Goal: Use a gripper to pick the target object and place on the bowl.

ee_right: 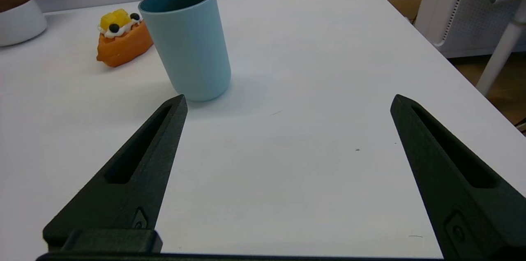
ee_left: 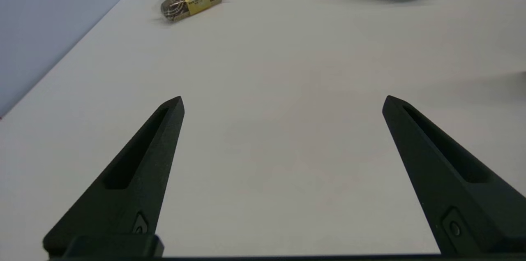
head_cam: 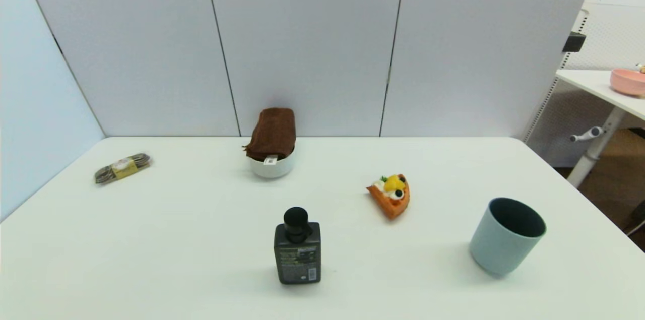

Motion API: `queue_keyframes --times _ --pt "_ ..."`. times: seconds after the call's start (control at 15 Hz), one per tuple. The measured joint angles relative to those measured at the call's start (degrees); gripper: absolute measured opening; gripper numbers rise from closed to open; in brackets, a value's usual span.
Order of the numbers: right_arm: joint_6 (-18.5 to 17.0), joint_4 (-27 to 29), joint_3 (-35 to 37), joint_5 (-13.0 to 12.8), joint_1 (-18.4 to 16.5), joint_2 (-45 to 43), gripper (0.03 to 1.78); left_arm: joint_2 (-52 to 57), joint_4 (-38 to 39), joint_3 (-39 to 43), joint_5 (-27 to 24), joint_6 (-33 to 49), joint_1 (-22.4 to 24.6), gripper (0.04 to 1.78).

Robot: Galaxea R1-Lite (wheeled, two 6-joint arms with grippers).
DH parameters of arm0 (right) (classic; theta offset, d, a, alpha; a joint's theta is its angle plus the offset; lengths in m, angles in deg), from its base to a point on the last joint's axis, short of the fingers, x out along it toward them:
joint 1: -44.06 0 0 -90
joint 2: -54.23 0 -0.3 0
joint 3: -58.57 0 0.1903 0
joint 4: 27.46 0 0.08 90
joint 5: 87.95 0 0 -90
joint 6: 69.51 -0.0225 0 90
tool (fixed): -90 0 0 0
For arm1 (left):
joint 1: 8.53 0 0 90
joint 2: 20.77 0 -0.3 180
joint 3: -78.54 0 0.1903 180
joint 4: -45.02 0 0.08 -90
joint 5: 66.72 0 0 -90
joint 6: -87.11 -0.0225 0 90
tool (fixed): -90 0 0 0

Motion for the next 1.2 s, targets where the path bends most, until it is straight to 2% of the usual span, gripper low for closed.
queue_keyframes --times 0.47,1.2 --pt "0.0 0.0 0.0 0.0 0.0 0.0 1.71 3.4 0.7 1.8 0.9 7.0 -0.2 1.71" --pt "0.7 0.0 0.0 0.0 0.0 0.0 1.71 3.5 0.8 1.9 1.0 7.1 -0.2 1.71"
